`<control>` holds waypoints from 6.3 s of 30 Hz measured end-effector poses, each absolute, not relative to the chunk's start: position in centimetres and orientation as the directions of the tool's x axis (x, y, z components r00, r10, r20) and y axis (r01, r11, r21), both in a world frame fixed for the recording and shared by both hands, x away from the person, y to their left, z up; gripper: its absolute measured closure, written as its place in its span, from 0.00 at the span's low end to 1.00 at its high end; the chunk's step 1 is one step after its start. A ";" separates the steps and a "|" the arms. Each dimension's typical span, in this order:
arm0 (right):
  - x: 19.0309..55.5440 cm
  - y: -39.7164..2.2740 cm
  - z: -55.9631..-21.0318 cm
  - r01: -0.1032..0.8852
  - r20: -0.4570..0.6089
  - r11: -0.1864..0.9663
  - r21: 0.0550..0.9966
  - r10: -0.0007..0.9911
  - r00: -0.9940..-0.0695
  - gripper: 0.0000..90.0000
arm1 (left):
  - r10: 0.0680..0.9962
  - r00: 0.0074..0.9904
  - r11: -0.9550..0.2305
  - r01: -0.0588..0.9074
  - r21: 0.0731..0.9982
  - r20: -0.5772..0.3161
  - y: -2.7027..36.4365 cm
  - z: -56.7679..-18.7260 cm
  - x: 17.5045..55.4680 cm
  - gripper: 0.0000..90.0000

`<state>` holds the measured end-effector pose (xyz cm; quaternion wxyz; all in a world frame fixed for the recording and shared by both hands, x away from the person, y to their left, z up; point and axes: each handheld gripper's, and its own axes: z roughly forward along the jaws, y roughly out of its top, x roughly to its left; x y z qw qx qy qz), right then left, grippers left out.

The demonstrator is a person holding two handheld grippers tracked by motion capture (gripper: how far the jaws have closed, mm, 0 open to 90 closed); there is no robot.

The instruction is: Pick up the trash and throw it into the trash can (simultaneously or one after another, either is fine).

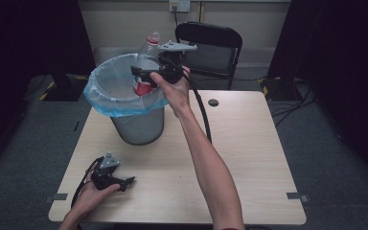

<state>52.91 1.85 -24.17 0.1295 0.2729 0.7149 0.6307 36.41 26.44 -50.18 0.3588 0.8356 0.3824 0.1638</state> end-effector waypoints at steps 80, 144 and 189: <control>48.7 -13.5 -35.9 0.416 0.143 0.184 0.890 0.755 -0.640 0.23 | 0.756 0.655 -0.453 0.523 0.722 0.000 26.5 -50.2 36.4 0.04; 48.2 -14.7 -48.9 0.584 -0.002 0.419 0.695 0.814 -0.581 0.66 | 0.755 0.655 -0.454 0.523 0.721 0.001 26.5 -50.2 36.4 0.04; 47.6 -13.2 -42.3 0.487 0.113 0.286 0.826 0.761 -0.639 0.67 | 0.754 0.657 -0.453 0.522 0.722 -0.002 26.5 -50.2 36.4 0.04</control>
